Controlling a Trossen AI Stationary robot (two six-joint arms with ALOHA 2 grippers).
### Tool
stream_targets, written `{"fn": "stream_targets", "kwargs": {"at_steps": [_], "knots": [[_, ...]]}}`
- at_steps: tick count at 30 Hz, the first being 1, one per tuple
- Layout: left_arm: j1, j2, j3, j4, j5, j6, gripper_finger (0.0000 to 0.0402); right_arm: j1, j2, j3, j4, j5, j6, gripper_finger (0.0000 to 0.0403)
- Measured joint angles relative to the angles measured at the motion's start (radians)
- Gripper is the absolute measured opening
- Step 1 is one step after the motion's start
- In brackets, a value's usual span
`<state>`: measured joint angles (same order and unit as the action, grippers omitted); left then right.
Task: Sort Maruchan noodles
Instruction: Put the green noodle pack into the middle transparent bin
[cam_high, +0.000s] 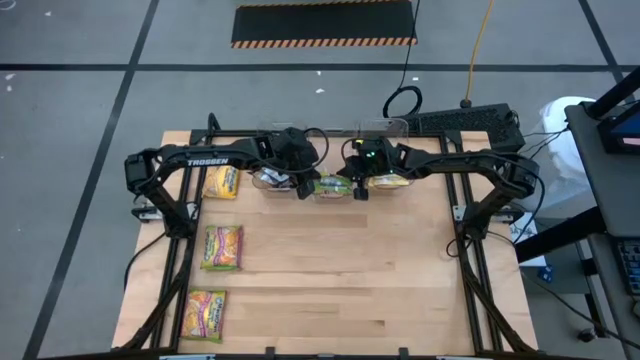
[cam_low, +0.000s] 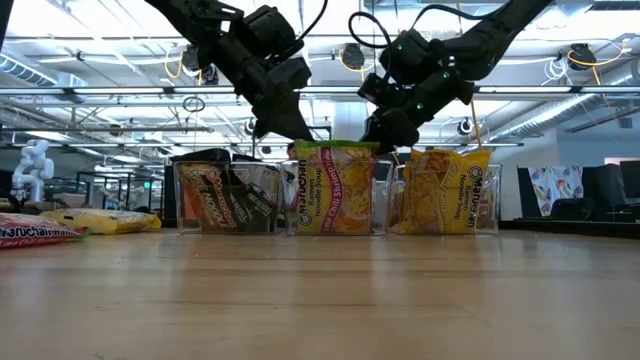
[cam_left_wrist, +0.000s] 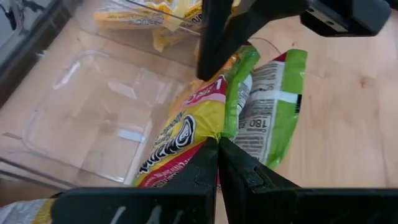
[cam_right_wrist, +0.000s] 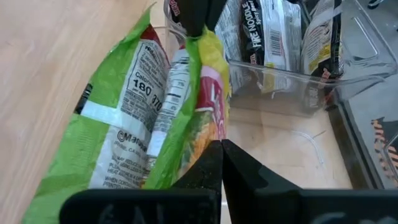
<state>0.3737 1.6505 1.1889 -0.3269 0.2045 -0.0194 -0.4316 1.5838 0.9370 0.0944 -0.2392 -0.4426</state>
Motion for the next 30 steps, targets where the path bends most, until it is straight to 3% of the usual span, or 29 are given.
{"fn": "stream_targets", "kwargs": {"at_steps": [8, 30], "knots": [[0.0, 0.0, 0.0, 0.022, -0.047, -0.016, 0.0012, 0.0, -0.003, 0.0, 0.0, 0.001, 0.003, 0.0], [-0.014, 0.0, 0.0, 0.013, -0.013, -0.027, 0.0012, 0.0, -0.003, -0.001, -0.008, 0.001, 0.011, 0.0]]}}
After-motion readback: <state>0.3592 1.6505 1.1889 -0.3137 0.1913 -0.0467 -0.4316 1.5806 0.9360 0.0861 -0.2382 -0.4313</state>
